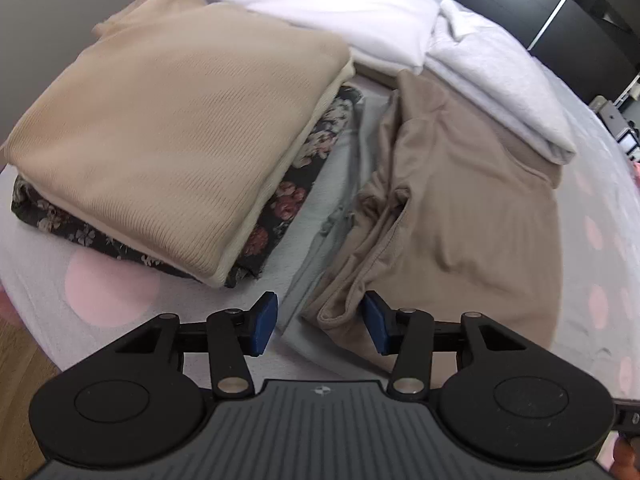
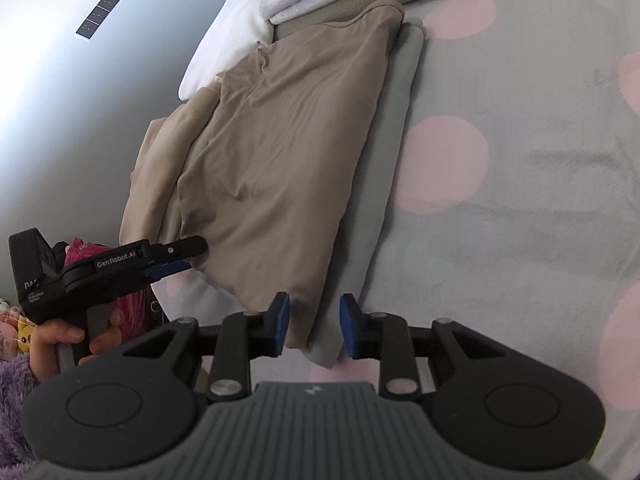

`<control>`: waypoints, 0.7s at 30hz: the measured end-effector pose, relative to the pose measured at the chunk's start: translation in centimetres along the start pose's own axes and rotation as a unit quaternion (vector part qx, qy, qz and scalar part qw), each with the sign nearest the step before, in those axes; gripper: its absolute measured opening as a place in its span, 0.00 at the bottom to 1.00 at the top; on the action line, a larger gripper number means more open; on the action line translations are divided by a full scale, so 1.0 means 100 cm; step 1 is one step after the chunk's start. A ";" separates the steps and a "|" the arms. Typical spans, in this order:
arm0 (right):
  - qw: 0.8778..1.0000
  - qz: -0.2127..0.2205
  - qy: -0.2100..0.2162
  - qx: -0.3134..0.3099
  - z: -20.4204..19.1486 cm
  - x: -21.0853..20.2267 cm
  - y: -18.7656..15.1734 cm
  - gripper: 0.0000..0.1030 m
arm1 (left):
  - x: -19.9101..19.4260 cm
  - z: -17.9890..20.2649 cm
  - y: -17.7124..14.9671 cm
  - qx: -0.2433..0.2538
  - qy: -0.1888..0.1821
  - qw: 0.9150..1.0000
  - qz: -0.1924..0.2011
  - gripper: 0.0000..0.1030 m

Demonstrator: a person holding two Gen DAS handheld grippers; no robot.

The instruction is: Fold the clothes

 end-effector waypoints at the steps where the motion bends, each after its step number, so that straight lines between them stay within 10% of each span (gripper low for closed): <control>1: 1.000 -0.004 0.000 0.002 0.000 0.002 -0.001 0.31 | 0.002 -0.001 -0.001 -0.003 0.001 1.000 -0.002 0.43; 17: 1.000 -0.024 -0.005 0.009 -0.007 0.016 -0.001 0.30 | 0.002 0.005 -0.002 -0.001 0.011 1.000 0.004 0.25; 21: 0.999 -0.029 0.000 0.019 -0.008 0.015 -0.002 0.07 | -0.003 0.008 0.001 -0.004 -0.001 1.000 0.010 0.05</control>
Point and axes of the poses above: each gripper's, at about its wrist camera, not at the fingertips, and x roughly the way its jaws point, z to its right, y to its top, the point moved 7 cm from there along x, roughly the way its jaws point, and after that the axes turned 14 degrees about -y, right-handed, at the moved point
